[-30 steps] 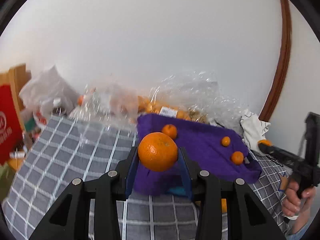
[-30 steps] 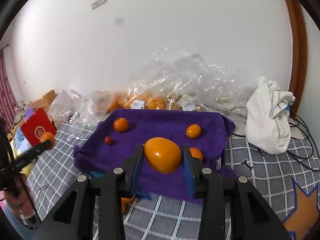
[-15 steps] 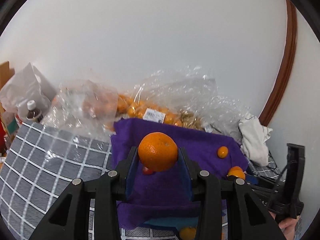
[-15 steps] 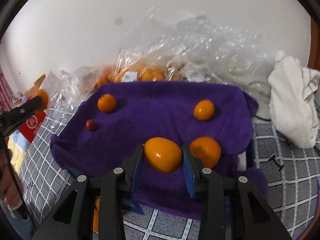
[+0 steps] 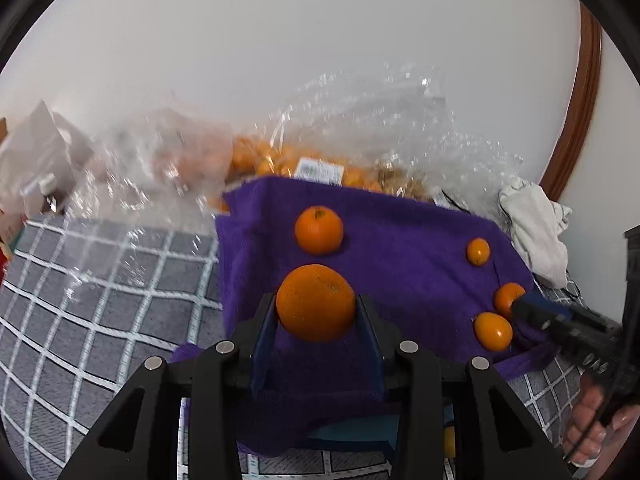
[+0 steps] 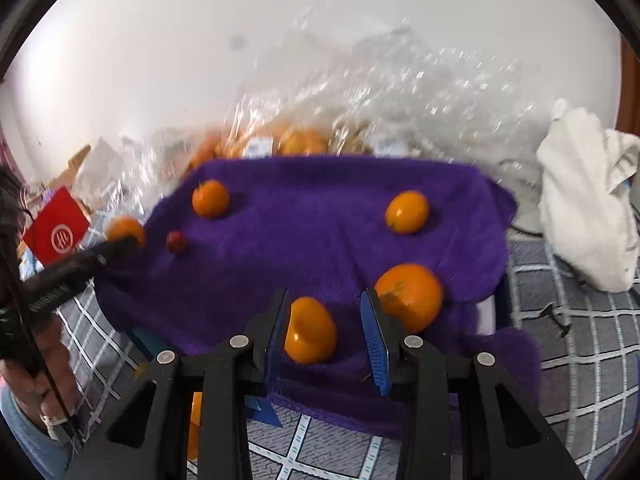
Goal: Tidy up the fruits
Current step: 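Carry both oranges onto the purple towel and open both tools, then move both tools to the fruits by the towel and grasp an orange with the right tool, then grasp a yellow-green fruit with the left tool while the right tool holds the orange, then carry the orange and yellow-green fruit onto the towel and open both tools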
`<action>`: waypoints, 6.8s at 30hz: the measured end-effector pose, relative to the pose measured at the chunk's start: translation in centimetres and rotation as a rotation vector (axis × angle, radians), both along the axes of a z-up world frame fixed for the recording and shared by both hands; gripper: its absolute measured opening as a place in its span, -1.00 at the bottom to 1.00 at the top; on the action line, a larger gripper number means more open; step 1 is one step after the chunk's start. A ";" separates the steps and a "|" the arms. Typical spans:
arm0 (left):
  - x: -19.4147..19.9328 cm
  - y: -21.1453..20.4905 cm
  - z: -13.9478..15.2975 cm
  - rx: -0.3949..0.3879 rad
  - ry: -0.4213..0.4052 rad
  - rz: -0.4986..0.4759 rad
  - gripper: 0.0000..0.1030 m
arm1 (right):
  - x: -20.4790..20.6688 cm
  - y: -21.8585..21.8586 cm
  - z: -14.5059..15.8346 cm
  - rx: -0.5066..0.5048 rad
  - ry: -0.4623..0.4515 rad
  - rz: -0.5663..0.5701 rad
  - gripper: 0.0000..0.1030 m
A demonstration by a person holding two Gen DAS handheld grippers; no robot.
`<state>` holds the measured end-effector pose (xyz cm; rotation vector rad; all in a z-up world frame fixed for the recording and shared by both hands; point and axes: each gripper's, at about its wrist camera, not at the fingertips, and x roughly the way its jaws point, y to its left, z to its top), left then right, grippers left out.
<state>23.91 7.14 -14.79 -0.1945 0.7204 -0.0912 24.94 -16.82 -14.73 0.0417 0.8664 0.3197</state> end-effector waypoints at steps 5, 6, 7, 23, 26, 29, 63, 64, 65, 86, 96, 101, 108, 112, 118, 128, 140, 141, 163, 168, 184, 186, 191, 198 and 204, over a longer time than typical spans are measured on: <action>0.6 -0.9 -0.8 0.021 0.037 -0.018 -0.27 | -0.8 -1.8 1.6 0.022 -0.054 -0.068 -0.08; 0.5 -1.1 -0.9 0.027 0.039 -0.022 -0.27 | -0.8 -2.1 2.0 0.008 -0.059 -0.081 0.02; 0.5 -1.3 -0.9 0.033 0.039 -0.026 -0.27 | -0.8 -2.3 2.2 0.002 -0.061 -0.092 0.08; 1.1 -2.0 -1.8 0.091 0.066 -0.028 -0.15 | -1.4 -4.3 2.7 -0.025 -0.143 -0.262 0.62; 1.0 -1.8 -1.6 0.075 0.060 -0.032 0.00 | -1.2 -4.0 2.6 -0.040 -0.136 -0.258 0.62; 0.7 -1.6 -1.2 0.077 0.043 -0.006 0.00 | -1.0 -3.1 2.4 -0.080 -0.115 -0.221 0.62; -10.2 3.7 3.8 -0.074 -0.132 -0.081 -0.04 | -12.5 4.7 1.4 -0.028 0.019 -0.066 -0.03; -10.5 4.1 3.2 -0.084 -0.127 -0.079 -0.04 | -12.4 5.1 1.2 -0.035 0.018 -0.061 -0.05; -10.7 4.4 2.7 -0.089 -0.118 -0.074 -0.04 | -12.3 5.6 0.8 -0.043 0.025 -0.049 -0.06; -11.3 4.0 -1.2 -0.024 -0.049 -0.090 -0.04 | -11.2 7.4 -2.0 -0.054 0.076 0.004 -0.34; -11.2 4.2 -1.4 -0.044 -0.037 -0.107 -0.04 | -12.6 1.0 -0.3 -0.036 0.026 -0.063 -0.54; -11.0 4.0 -1.7 -0.052 -0.016 -0.116 -0.04 | -13.0 -0.2 -0.6 0.025 0.054 -0.034 -0.45; -10.8 4.5 -2.1 -0.080 0.000 -0.101 -0.04 | -12.9 2.6 -1.7 0.042 0.095 0.069 -0.23; -10.9 4.5 -2.0 -0.083 -0.003 -0.102 -0.04 | -12.3 4.3 -2.3 0.007 0.117 0.112 -0.29; -11.0 4.5 -2.0 -0.092 -0.005 -0.111 -0.04 | -12.7 2.9 -1.4 0.007 0.083 0.064 -0.39; -10.9 0.1 -0.7 -0.072 -0.001 -0.254 -0.06 | -13.2 -3.2 -1.2 -0.058 0.089 -0.042 -0.39; -7.0 -4.4 -2.3 -0.014 0.119 -0.256 -0.26 | -11.9 -3.0 -1.9 -0.062 0.086 0.003 -0.38; -6.7 -4.2 -2.5 -0.019 0.123 -0.245 -0.31 | -11.9 -3.3 -1.8 -0.049 0.083 0.000 -0.38; -5.9 -5.0 -3.3 -0.033 0.111 -0.283 -0.50 | -11.7 -3.1 -2.2 -0.040 0.105 0.002 -0.37; -6.5 -4.3 -2.7 -0.060 0.060 -0.246 -0.50 | -11.8 -3.4 -2.0 -0.027 0.090 -0.010 -0.38; -6.9 -1.7 -0.8 -0.076 -0.060 -0.111 -0.50 | -11.0 -5.6 -0.6 0.092 0.132 -0.081 -0.38; -6.9 -1.3 -0.6 -0.092 -0.070 -0.103 -0.50 | -10.7 -5.5 0.4 0.085 0.110 -0.089 -0.38; -6.8 -0.3 -0.5 -0.122 -0.077 -0.075 -0.50 | -7.8 -5.0 4.5 0.055 0.020 -0.101 -0.38; -7.0 1.9 -0.2 -0.156 -0.107 -0.011 -0.50 | -1.9 -4.3 3.6 -0.002 0.030 -0.134 -0.38; -6.5 2.8 -0.7 -0.172 -0.089 0.026 -0.50 | -1.0 -4.7 0.4 -0.020 0.055 -0.151 -0.38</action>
